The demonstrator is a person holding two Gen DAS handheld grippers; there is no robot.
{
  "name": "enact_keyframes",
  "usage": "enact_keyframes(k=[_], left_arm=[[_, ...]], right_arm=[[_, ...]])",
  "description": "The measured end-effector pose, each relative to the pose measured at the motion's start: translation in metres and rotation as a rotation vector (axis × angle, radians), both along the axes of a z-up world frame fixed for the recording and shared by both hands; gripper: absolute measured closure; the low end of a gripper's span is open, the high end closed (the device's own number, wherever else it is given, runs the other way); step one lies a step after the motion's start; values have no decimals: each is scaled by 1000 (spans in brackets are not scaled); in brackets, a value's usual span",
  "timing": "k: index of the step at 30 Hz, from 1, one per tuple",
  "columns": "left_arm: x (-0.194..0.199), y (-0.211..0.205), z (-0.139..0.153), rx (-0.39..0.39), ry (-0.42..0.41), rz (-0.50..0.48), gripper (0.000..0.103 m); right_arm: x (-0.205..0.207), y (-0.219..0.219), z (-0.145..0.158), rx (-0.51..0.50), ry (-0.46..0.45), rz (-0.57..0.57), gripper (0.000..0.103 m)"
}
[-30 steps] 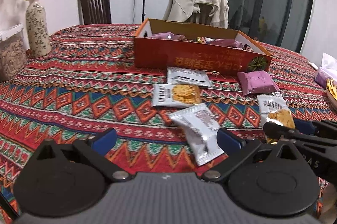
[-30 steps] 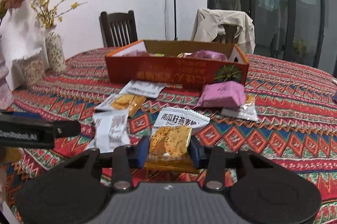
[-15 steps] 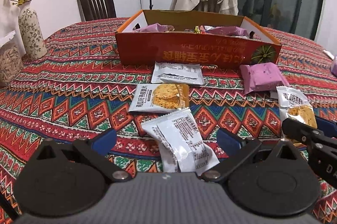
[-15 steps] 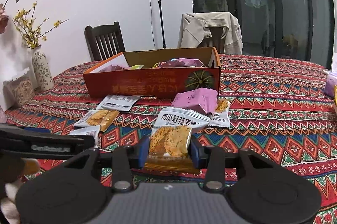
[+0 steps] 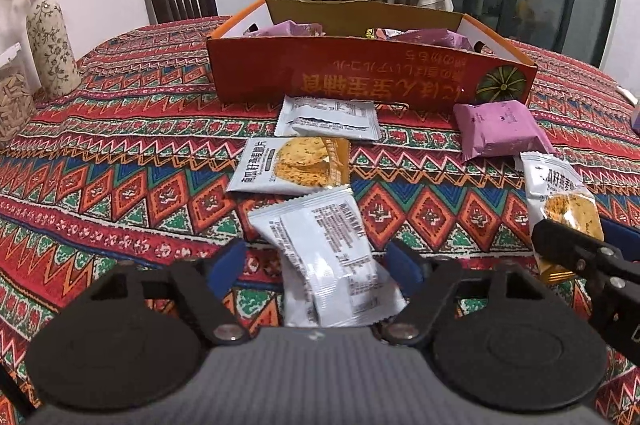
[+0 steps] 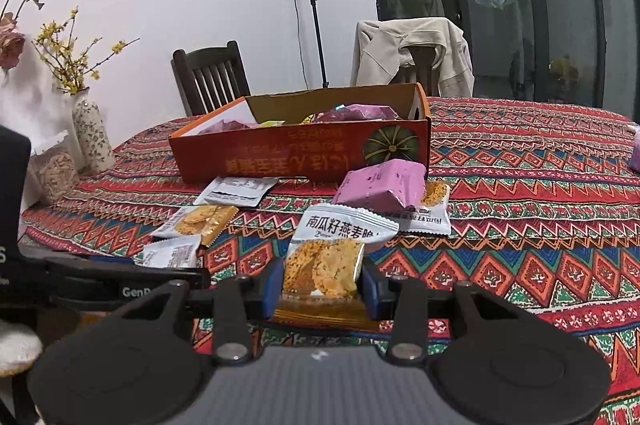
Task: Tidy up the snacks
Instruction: 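Grasp a white snack packet with the left tool while the right tool holds its packet, then carry both white packets into the orange box and open both tools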
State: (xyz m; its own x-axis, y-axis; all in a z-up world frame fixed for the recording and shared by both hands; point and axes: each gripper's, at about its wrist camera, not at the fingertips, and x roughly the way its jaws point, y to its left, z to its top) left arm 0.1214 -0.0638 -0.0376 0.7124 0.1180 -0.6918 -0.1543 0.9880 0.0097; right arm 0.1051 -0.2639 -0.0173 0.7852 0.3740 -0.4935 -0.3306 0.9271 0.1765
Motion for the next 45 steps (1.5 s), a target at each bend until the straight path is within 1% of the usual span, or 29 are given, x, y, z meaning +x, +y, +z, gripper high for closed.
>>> enact_keyframes(k=[1, 3, 5, 7, 15, 19, 28, 33, 37, 45], left_arm=[[-1, 0, 1, -1, -3, -4, 43], [-2, 2, 2, -6, -7, -8, 50], [-5, 5, 4, -19, -12, -6, 53], [-7, 7, 5, -27, -16, -10, 59], [-15, 15, 11, -69, -42, -39, 60], [-18, 18, 19, -68, -65, -53, 60], [-14, 23, 53, -50, -154, -101, 60], [-1, 24, 80, -36, -223, -128, 60], [15, 23, 97, -29, -257, -150, 60], [60, 26, 115, -22, -294, -153, 60]], right_arm=[[0, 0, 0, -1, -1, 1, 63], [-1, 0, 1, -4, -5, 3, 63], [-2, 1, 2, -8, -8, 2, 63], [-3, 2, 3, -12, -10, 1, 63], [-7, 5, 9, -40, -19, 0, 63], [-10, 7, 15, -54, -31, -4, 63], [-3, 13, 37, -94, -70, -16, 63], [10, 18, 56, -113, -108, -22, 63], [29, 23, 70, -121, -130, -33, 63], [79, 34, 92, -121, -142, -41, 63]])
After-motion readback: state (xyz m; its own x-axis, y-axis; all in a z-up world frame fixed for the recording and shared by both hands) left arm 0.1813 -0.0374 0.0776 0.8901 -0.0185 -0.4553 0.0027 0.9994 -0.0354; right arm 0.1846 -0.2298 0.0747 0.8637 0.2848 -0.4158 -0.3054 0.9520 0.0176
